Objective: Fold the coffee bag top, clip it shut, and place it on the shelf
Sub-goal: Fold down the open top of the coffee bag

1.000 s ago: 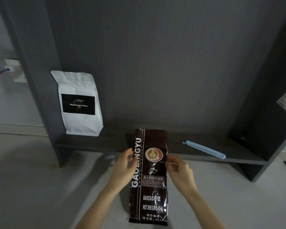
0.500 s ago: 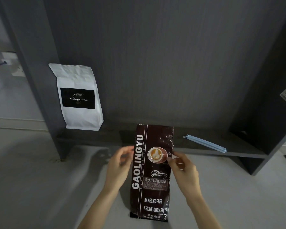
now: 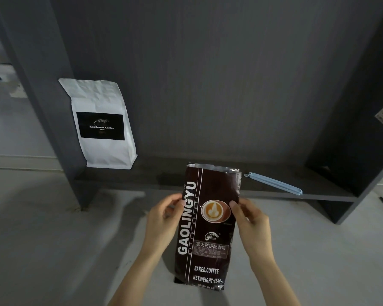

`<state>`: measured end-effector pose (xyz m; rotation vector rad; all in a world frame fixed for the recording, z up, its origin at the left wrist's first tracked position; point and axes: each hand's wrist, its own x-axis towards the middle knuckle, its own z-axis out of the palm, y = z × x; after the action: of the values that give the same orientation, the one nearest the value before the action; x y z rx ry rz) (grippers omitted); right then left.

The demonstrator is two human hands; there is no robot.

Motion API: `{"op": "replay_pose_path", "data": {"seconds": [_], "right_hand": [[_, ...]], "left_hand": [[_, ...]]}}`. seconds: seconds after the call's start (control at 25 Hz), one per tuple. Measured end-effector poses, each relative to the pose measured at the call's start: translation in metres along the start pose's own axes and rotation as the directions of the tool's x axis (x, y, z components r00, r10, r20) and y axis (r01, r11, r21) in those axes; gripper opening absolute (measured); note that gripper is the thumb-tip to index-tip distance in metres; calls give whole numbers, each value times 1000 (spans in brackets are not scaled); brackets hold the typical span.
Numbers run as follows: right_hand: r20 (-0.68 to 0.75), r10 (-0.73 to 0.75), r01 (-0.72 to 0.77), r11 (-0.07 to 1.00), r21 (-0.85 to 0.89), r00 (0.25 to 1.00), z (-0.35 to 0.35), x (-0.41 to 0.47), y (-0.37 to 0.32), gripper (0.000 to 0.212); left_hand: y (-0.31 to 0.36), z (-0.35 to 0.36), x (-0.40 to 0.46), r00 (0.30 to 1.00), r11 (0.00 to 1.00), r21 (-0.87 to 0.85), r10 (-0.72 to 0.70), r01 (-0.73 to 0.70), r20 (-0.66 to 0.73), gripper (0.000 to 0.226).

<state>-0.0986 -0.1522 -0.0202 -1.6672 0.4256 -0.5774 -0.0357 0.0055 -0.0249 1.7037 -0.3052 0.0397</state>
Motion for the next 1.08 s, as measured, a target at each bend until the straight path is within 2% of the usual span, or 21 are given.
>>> {"op": "replay_pose_path", "data": {"seconds": [0.16,0.36,0.48,0.64,0.92,1.08], "right_hand": [[26,36,-36,999,26,999,0,-1,1,18],[14,45,-46,996,74,999,-1,-5,0,11],[2,19,-19,995,101,1000,-5,-7,-1,14],[-15,24,-21,990,140,1000,-8,-7,-1,17],[45,-10,6,995,100,999,-10,-9,0,15],[9,-12,11,992,127,1000,-10,-12,1,12]], "left_hand": [[3,1,-3,1000,999,-43,9,-8,23,22],[1,-2,-4,1000,999,-39,11,-11,8,12],[5,-1,-6,998,996,-85,23,-18,64,13],[0,-1,-5,999,993,-121,20,-16,28,7],[7,-3,-5,996,989,-140,59,-49,70,25],[7,-2,-7,996,990,-134,52,-42,70,26]]}}
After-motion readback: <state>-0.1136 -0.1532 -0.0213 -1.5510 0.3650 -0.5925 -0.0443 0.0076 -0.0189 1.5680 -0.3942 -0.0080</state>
